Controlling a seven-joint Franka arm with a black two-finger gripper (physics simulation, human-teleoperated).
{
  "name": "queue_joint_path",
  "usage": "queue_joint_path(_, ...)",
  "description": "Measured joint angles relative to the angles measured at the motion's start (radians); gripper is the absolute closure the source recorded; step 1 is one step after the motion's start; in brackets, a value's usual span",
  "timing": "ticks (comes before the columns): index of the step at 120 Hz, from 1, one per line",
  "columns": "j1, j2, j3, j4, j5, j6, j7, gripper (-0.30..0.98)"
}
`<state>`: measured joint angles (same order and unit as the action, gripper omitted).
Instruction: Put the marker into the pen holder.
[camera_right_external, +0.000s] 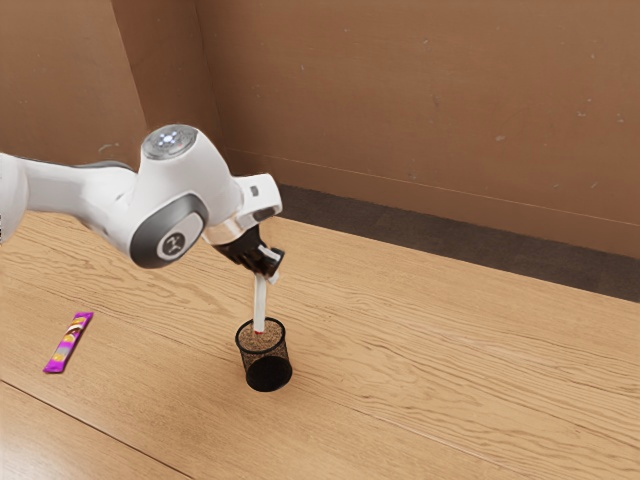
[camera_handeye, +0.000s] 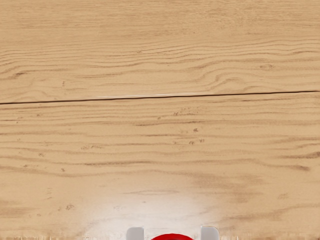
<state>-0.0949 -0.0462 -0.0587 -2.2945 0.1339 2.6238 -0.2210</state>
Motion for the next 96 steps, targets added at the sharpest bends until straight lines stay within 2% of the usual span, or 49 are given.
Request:
queue_joint_path(11,0.003,0.019,-0.003,-0.008,0.0,0.002,-0.003,0.75)
queue_joint_path(17,0.006,0.028,-0.006,-0.009,-0.002,0.002,-0.005,0.71)
queue_joint_path(35,-0.002,0.035,0.0,-0.01,-0.017,0.001,0.01,0.39)
queue_joint_path(51,-0.014,0.012,0.01,0.021,-0.032,-0.048,0.024,0.21)
queue_joint_path(64,-0.038,0.009,0.051,0.292,-0.088,-0.29,0.072,0.12)
queue_joint_path(75,-0.011,0.019,0.067,0.513,-0.123,-0.555,0.133,0.08)
queue_joint_path(85,0.033,0.015,0.073,0.603,-0.134,-0.741,0.198,0.05)
queue_joint_path(96,0.076,0.012,0.08,0.647,-0.141,-0.878,0.264,0.04)
